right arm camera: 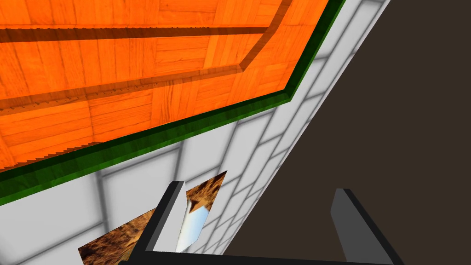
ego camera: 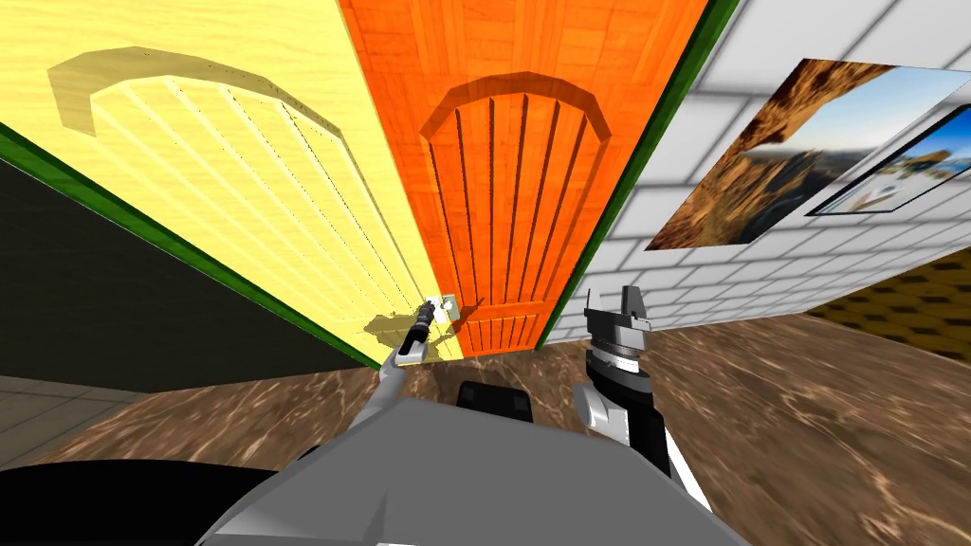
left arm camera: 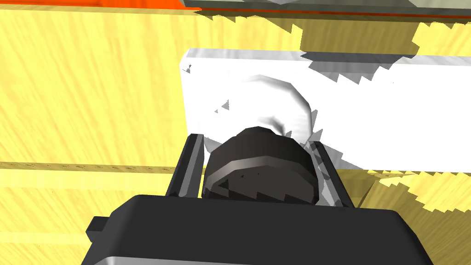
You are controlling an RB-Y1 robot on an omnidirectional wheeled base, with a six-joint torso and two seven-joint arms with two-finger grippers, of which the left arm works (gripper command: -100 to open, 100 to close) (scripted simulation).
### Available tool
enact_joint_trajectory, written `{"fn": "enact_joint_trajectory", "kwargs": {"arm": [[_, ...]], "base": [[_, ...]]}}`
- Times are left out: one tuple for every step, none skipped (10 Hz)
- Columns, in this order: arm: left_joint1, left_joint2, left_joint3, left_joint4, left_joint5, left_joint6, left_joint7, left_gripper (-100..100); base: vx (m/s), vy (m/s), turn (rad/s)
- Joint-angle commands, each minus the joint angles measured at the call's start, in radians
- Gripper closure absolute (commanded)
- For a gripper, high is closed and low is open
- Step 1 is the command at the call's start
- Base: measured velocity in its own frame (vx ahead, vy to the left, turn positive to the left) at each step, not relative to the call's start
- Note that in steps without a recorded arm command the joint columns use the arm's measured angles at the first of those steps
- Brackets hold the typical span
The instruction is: Pull the door open
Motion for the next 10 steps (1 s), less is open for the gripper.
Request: {"fn": "enact_joint_trajectory", "kwargs": {"arm": [[0.001,0.002,0.004,0.000,0.001,0.000,0.001,100],[0.001,0.002,0.004,0.000,0.001,0.000,0.001,100],[0.020,0.015,0.020,0.008,0.003,0.002,0.002,100],[0.025,0.019,0.023,0.010,0.004,0.002,0.003,100],[0.034,0.026,0.031,0.013,0.006,0.002,0.004,100],[0.042,0.033,0.036,0.015,0.007,0.001,0.006,100],[0.039,0.014,0.018,-0.011,0.003,0.006,0.004,-100],[0.041,0.010,-0.001,-0.021,0.001,0.000,0.009,-100],[0.043,0.006,-0.016,-0.029,0.000,-0.005,0.013,-100],[0.043,0.002,-0.031,-0.036,-0.001,-0.010,0.017,-100]], "base": [[0.000,0.000,0.000],[0.000,0.000,0.000],[-0.125,0.045,0.072],[-0.180,0.116,0.098],[-0.170,0.121,0.164],[-0.195,0.087,0.101],[-0.202,0.030,-0.059],[-0.228,-0.041,-0.129],[-0.216,-0.080,-0.110],[-0.199,-0.059,-0.091]]}}
